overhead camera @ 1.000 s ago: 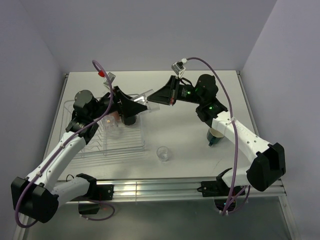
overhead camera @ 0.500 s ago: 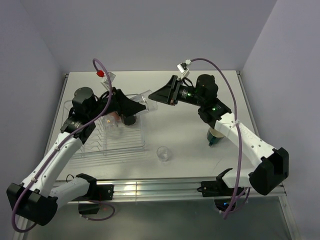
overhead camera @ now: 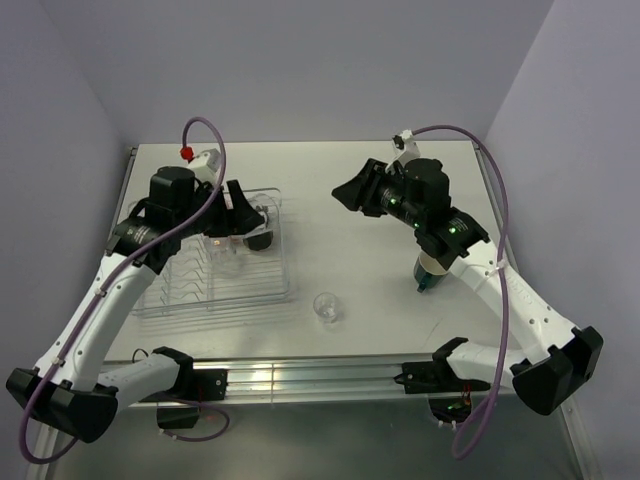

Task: Load the cups into the dish rack

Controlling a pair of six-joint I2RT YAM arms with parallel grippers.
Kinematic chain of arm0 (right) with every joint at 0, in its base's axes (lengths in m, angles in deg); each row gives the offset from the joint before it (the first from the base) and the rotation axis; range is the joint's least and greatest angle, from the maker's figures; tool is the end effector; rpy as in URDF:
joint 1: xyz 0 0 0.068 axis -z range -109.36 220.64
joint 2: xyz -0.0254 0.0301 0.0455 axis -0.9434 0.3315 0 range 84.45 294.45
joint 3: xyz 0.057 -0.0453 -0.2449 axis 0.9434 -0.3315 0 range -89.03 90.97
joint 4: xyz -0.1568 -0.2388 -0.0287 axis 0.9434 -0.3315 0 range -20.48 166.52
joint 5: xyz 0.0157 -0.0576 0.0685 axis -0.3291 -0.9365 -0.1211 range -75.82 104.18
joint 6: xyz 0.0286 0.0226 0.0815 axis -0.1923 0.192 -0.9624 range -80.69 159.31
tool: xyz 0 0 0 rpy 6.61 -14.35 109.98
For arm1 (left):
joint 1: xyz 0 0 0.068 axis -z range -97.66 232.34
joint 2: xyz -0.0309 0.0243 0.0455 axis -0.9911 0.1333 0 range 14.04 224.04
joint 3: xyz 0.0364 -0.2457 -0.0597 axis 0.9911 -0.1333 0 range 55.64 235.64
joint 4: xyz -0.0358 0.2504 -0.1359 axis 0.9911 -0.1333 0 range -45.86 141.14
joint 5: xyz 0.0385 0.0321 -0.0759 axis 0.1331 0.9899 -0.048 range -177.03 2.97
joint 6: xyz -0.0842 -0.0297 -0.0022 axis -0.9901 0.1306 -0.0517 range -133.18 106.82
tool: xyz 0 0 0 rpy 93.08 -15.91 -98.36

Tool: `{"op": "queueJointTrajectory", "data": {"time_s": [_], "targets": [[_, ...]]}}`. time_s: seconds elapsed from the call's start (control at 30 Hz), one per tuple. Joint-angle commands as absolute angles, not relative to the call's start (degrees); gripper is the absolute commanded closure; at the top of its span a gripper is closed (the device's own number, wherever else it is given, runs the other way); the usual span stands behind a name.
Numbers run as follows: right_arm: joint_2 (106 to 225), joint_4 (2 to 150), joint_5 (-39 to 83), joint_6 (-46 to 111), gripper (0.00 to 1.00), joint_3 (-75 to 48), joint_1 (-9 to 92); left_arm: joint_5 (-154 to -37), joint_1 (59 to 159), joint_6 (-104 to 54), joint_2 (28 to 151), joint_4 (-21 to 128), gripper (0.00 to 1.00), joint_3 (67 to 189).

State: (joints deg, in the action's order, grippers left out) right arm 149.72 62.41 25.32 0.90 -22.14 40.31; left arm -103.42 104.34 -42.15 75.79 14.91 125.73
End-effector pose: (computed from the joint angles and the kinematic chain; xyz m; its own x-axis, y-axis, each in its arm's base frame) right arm 0.2822 0.1829 0.3718 -0.5552 0.3814 -0.7391 -0.3997 0.6569 0.6393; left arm 0.2670 -0.1321 0.3587 -0.6657 -0.2323 -0.7092 0.3064 0.7814 -0.5436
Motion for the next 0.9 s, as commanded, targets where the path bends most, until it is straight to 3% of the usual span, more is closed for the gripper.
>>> {"op": "queueJointTrajectory", "data": {"time_s": [0.0, 0.43, 0.87], "targets": [[150.45, 58.95, 19.46, 5.03, 0.46, -20.57, 40.58, -93.55, 104.84, -37.88, 76.44, 3.44, 1.0, 128.59], [154.41, 57.27, 18.49, 7.67, 0.46, -21.09, 40.58, -76.59, 112.57, -37.26, 86.36, -5.81, 1.0, 131.14], [155.11, 57.54, 18.49, 8.99, 0.46, -22.76, 40.58, -75.78, 114.95, -35.86, 96.73, -4.41, 1.0, 134.13]]}}
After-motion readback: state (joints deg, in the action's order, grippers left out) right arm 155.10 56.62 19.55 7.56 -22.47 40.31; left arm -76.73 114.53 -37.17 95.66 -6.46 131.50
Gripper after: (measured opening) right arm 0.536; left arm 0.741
